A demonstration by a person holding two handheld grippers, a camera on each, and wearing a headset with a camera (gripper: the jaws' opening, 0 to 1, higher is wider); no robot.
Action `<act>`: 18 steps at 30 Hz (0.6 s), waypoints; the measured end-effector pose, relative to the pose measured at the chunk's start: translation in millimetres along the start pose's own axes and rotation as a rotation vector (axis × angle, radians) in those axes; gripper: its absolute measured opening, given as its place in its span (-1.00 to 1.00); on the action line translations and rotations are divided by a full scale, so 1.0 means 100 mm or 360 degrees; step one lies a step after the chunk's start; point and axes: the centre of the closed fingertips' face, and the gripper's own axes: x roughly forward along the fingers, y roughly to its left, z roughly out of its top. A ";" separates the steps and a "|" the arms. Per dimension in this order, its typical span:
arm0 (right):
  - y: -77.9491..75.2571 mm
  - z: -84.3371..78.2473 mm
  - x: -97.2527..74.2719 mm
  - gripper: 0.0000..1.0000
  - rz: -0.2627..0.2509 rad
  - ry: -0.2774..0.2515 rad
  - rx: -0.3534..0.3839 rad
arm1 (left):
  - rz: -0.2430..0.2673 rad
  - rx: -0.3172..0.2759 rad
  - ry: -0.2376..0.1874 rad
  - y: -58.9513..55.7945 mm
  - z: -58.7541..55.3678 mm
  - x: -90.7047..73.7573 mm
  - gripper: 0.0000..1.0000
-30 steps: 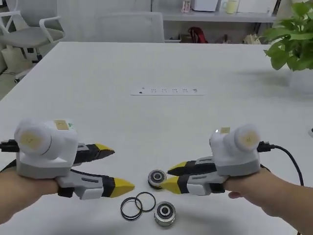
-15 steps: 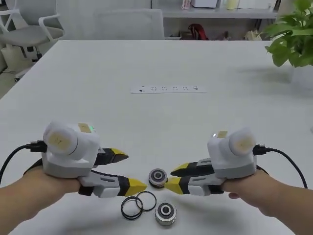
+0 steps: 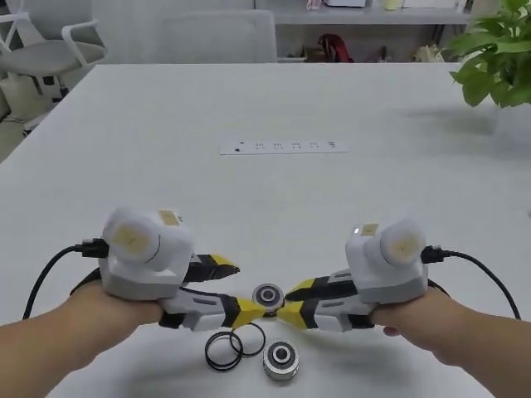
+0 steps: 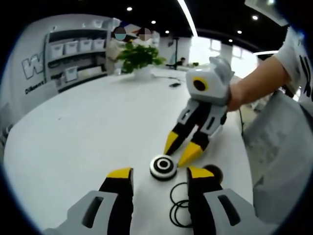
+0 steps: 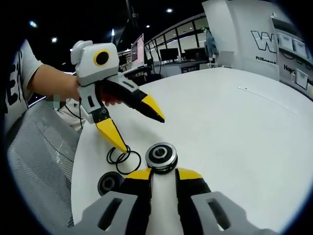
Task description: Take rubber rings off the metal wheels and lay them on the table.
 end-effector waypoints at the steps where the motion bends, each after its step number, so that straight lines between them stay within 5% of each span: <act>1: 0.00 0.00 0.00 -0.72 0.0001 -0.0004 0.0004 | -0.0002 -0.0001 0.0001 0.00 0.00 0.02 -0.14; 18: -0.01 0.00 0.02 -0.79 -0.0004 -0.0024 0.0014 | -0.0026 0.0065 0.0059 -0.06 -0.04 0.18 -0.52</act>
